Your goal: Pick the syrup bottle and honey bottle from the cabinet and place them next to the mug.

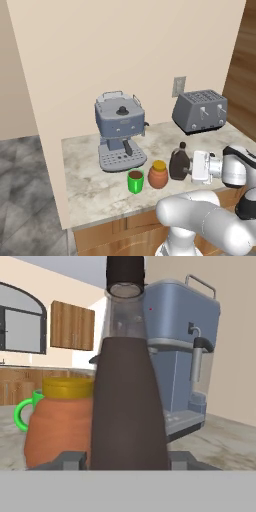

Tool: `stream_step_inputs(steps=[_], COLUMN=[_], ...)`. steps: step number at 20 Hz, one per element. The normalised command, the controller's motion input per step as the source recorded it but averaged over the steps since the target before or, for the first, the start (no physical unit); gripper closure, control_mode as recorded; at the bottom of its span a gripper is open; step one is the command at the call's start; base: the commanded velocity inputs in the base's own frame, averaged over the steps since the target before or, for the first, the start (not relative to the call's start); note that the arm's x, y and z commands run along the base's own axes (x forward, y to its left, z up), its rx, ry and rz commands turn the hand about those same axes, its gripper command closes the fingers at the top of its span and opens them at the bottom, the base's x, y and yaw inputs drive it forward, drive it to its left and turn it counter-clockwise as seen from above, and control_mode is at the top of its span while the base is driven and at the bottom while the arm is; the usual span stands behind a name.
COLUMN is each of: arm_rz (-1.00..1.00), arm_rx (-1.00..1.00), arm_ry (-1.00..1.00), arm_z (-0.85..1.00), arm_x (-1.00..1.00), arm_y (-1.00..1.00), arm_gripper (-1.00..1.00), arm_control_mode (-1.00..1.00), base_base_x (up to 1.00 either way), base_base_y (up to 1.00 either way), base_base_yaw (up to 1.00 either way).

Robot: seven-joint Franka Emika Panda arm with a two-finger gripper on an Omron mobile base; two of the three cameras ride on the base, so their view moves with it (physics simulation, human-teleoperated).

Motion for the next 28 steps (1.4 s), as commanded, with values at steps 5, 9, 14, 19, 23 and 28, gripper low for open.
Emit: stream_step_inputs(steps=[5, 9, 14, 19, 23, 28], arm_rz=[0.00, 0.00, -0.01, -0.05, -0.05, -0.06], arm_rx=[0.00, 0.00, 0.00, 0.00, 0.01, 0.02], arm_ry=[0.00, 0.00, 0.00, -0.11, -0.13, -0.04], arm_z=[0.00, 0.00, 0.00, 0.18, 0.41, 0.66], arm_x=[0.00, 0.00, -0.02, -0.26, -0.26, -0.43], arm_y=[0.00, 0.00, -0.01, -0.23, -0.32, -0.18], arm_gripper=[-1.00, -1.00, -1.00, -1.00, -1.00, -1.00], arm_control_mode=[-1.00, -1.00, -1.00, -1.00, -1.00, -1.00], base_base_x=[0.00, 0.00, 0.00, 0.00, 0.00, 0.00], base_base_y=[0.00, 0.00, 0.00, 0.00, 0.00, 0.00], base_base_yaw=[0.00, 0.00, 0.00, 0.00, 0.00, 0.00])
